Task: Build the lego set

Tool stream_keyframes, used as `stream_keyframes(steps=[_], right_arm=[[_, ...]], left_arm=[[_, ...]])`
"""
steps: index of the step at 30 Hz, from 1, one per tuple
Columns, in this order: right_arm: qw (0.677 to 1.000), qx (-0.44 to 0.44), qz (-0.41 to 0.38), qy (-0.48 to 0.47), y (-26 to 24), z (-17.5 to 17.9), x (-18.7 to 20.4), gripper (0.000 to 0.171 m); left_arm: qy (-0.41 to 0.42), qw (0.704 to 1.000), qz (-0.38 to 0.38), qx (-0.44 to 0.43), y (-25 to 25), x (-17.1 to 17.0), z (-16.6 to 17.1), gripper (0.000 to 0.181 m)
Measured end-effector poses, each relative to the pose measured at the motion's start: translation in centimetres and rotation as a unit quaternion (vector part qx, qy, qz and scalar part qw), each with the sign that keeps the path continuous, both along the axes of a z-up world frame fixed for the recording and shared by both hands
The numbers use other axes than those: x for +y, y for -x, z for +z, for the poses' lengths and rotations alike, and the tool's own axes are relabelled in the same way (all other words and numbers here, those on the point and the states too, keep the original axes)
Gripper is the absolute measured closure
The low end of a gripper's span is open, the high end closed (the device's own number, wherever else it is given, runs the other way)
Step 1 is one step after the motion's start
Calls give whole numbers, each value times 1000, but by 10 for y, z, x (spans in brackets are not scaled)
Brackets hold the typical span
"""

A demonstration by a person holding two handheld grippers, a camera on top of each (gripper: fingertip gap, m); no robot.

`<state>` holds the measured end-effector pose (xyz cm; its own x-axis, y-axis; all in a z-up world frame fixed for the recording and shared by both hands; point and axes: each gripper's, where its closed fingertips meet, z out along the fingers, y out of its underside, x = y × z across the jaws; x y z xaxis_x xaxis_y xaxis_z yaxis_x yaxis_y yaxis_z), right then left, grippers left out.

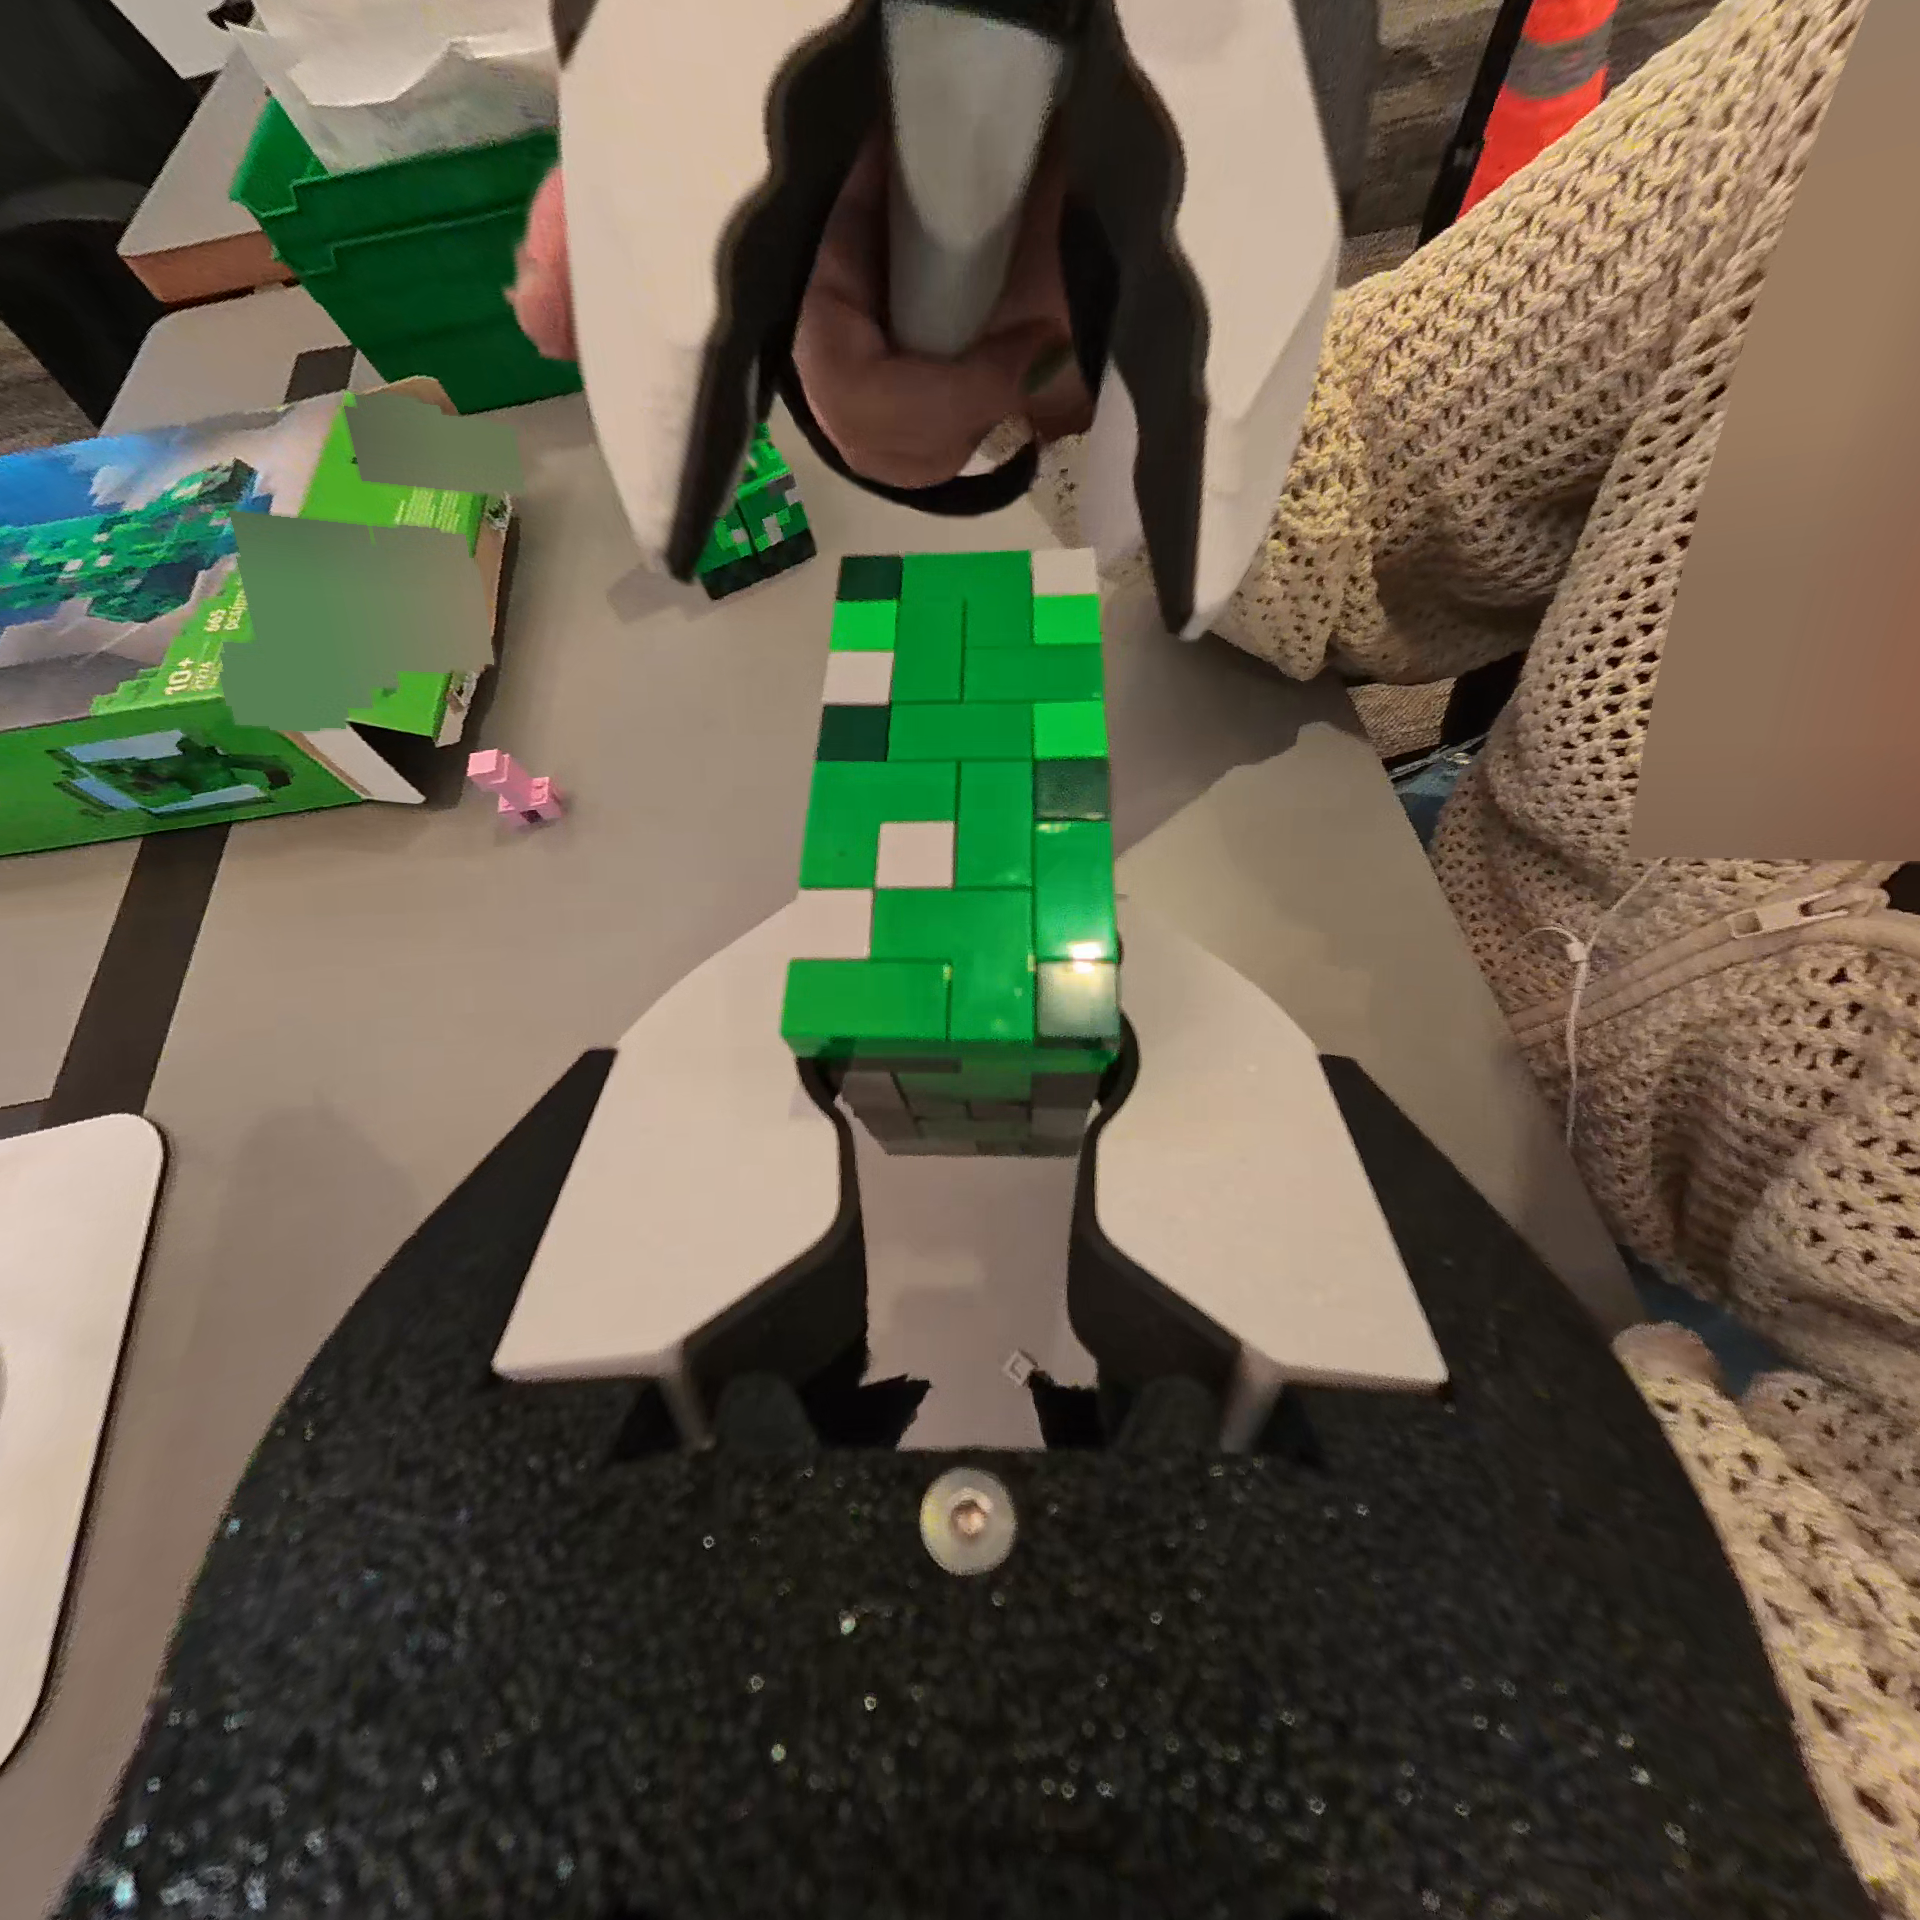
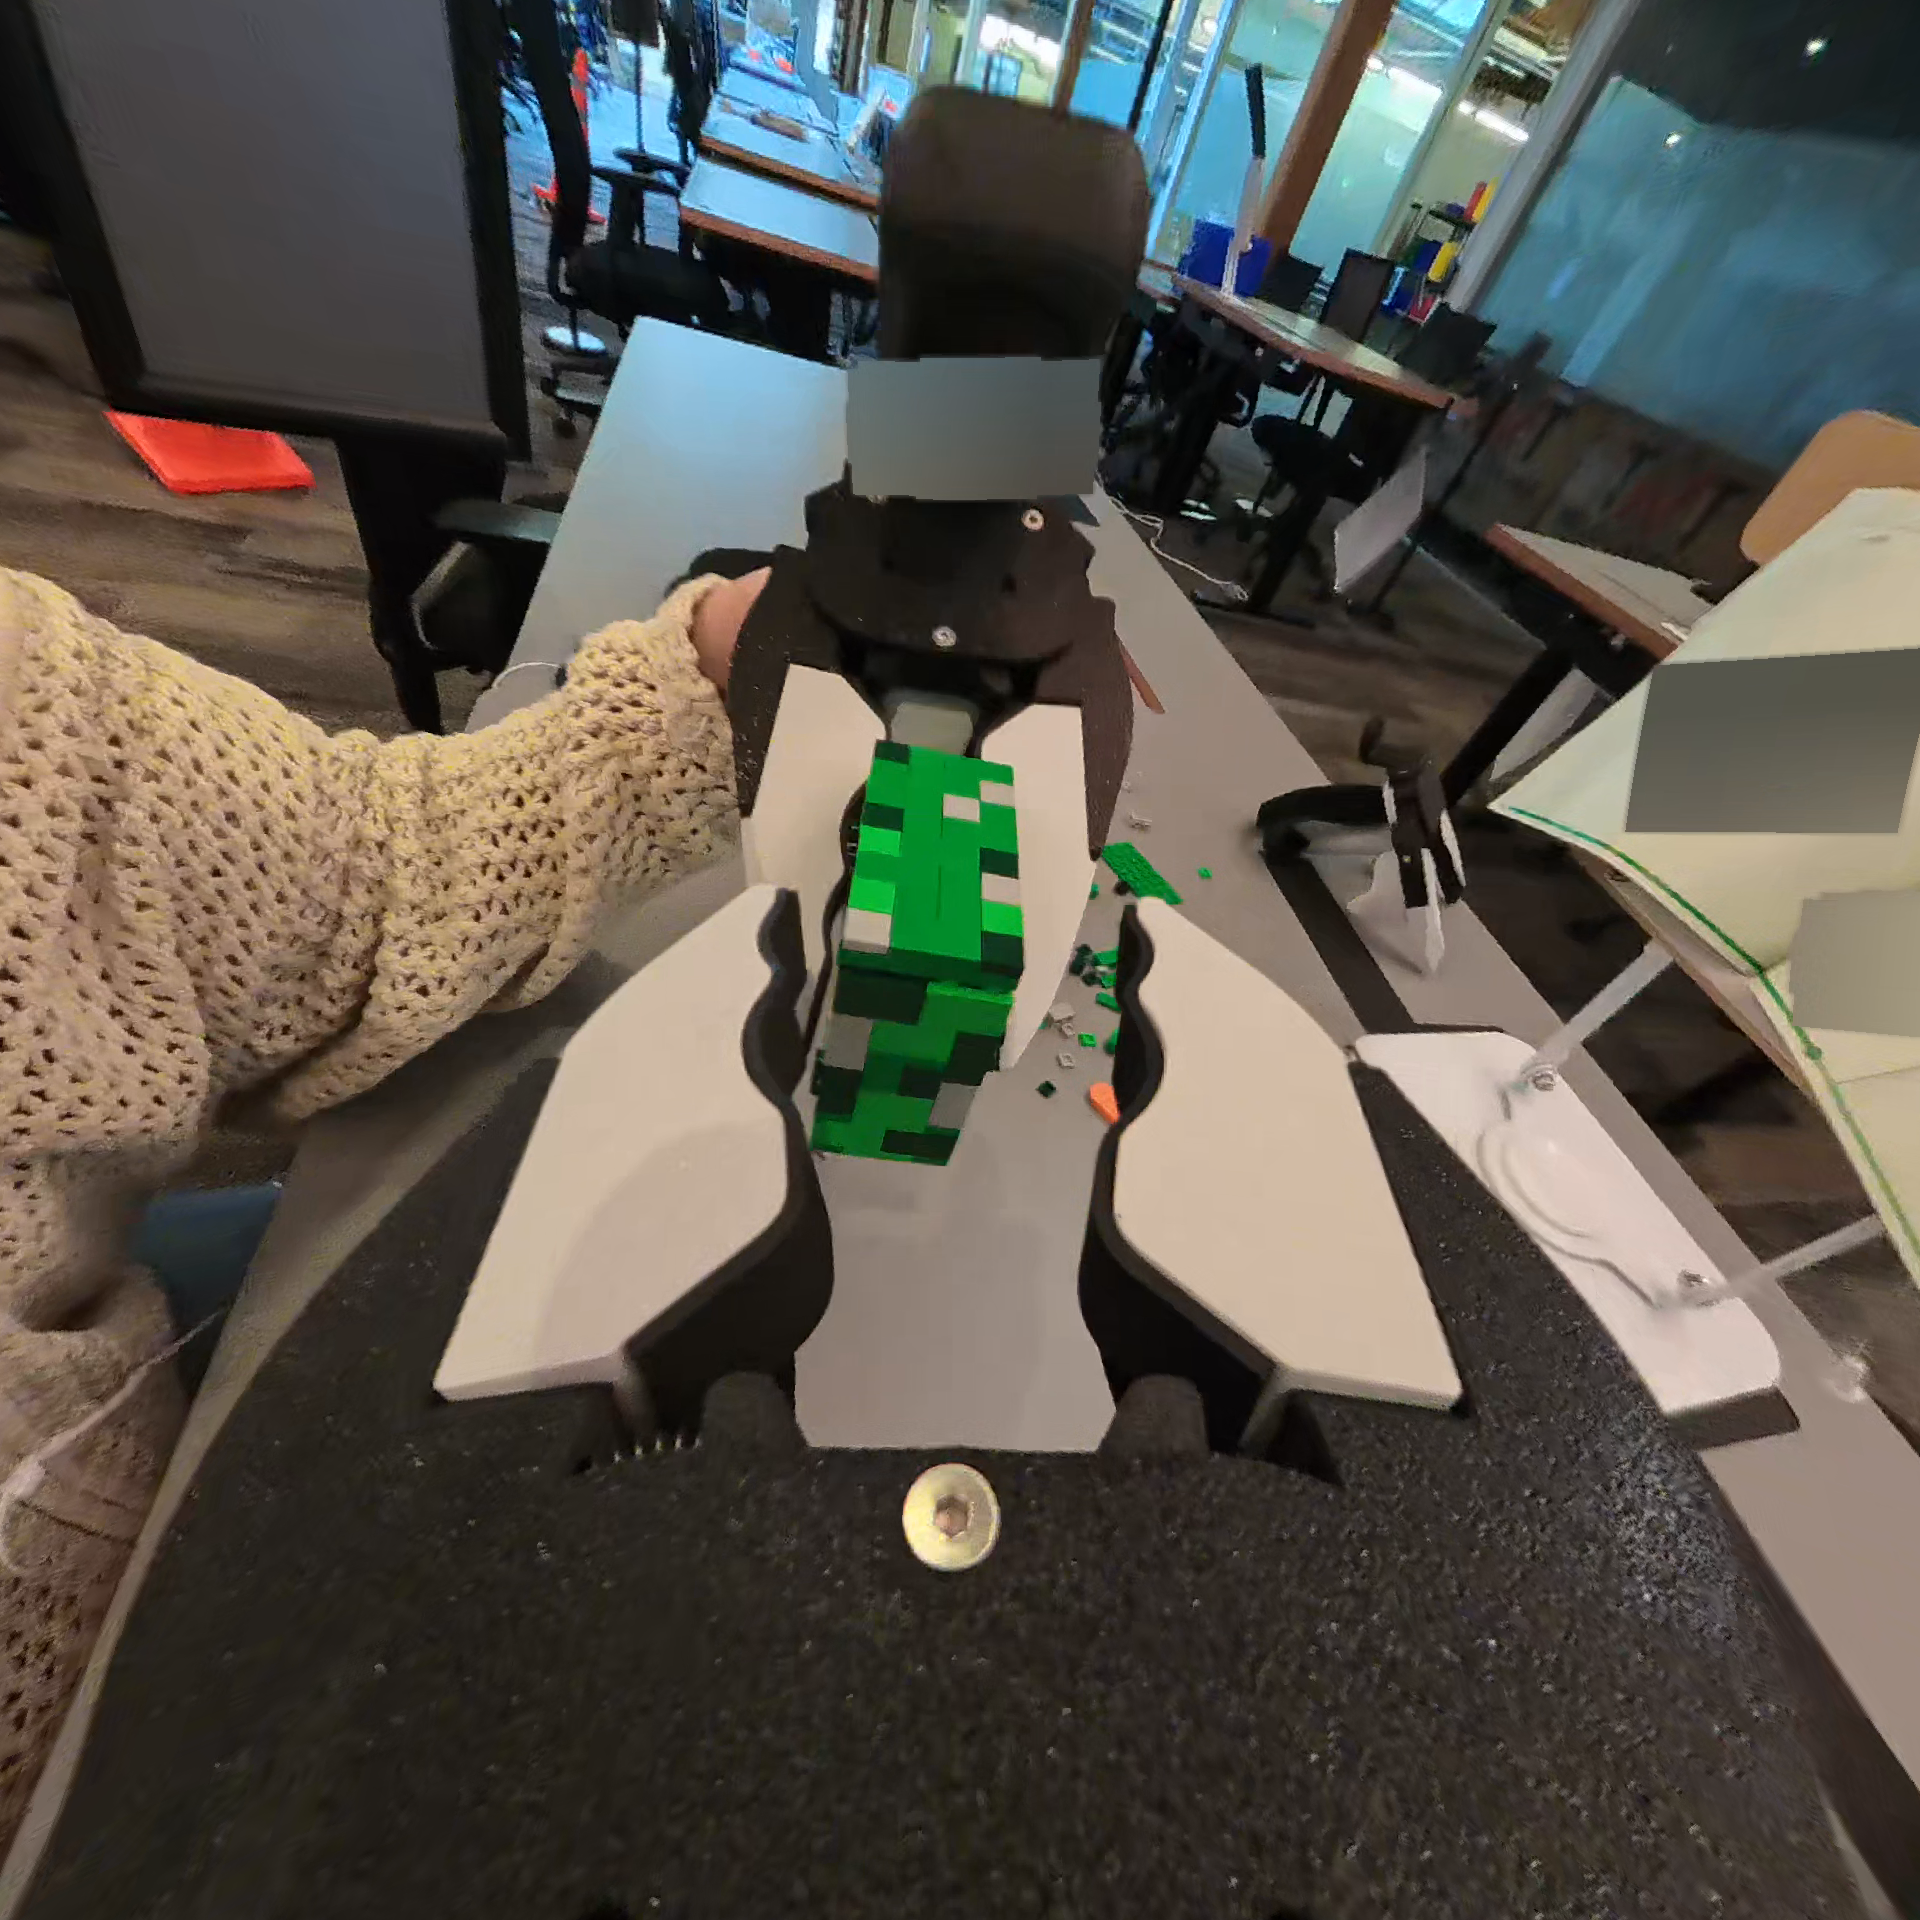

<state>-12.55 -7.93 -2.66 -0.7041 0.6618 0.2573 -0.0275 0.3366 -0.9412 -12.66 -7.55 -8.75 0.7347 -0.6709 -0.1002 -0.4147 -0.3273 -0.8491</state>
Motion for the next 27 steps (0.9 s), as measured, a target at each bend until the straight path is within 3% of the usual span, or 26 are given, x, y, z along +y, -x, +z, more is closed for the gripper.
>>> stream_keyframes(steps=[8, 18, 27], right_arm=[[1000, -10, -9, 0, 5, -5, 0, 129], [999, -39, 3, 23, 3, -6, 1, 121], [999, -46, -7, 14, 7, -11, 2, 134]], left_arm=[[-2, 1000, -3, 3, -2, 3, -1, 138], [-6, 1000, -5, 8, -4, 7, -3, 138], [-7, 1000, -2, 9, -3, 10, -4, 138]])
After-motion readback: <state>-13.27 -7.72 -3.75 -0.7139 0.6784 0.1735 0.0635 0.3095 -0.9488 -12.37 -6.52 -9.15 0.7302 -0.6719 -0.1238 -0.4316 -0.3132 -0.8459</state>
